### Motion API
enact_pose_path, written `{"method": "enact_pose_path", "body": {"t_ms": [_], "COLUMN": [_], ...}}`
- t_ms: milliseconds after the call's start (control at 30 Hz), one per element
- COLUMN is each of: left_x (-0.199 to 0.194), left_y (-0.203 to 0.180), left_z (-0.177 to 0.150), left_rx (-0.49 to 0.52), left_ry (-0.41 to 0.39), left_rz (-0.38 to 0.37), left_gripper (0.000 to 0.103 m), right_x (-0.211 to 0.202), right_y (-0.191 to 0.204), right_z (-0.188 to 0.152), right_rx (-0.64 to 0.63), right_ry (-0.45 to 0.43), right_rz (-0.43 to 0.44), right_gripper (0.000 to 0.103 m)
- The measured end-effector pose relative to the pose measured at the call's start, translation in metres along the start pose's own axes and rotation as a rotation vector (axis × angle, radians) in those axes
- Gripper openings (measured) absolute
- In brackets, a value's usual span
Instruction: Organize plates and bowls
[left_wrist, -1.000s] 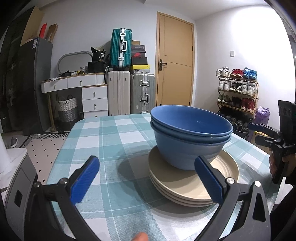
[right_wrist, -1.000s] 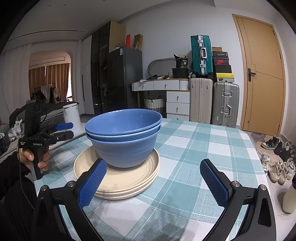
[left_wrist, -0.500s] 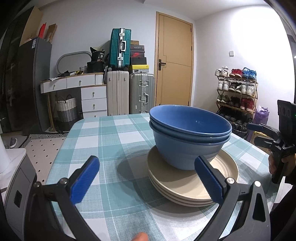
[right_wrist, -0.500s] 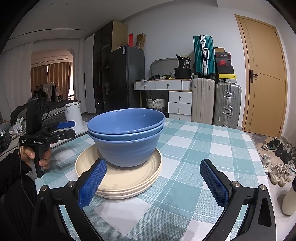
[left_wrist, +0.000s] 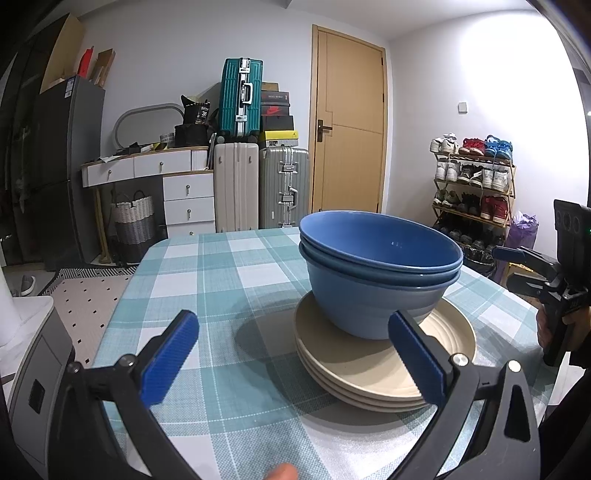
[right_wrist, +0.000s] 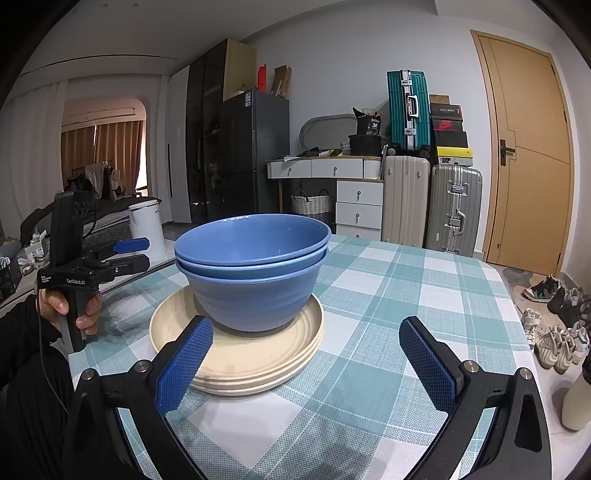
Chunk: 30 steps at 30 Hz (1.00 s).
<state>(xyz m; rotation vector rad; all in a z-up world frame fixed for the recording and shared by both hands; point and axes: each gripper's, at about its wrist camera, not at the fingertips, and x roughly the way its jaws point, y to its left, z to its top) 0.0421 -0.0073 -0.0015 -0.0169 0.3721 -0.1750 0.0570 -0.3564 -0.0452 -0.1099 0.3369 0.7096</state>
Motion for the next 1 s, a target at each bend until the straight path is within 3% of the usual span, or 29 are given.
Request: {"method": "enact_pose_path", "body": {"t_ms": [1000], "left_x": [-0.0019], "left_y": [-0.0031], "left_z": [-0.0012], "left_rx": [0.013], "left_ry": [-0.011], "left_rz": [0.018], "left_gripper": [0.103], "right_x": [-0.0003], "right_y": [0.0011], "right_z": [-0.0005], "right_rx": [-0.003], "right_ry": [0.000], "right_rz": [-0.001], "right_gripper": [0.103]}}
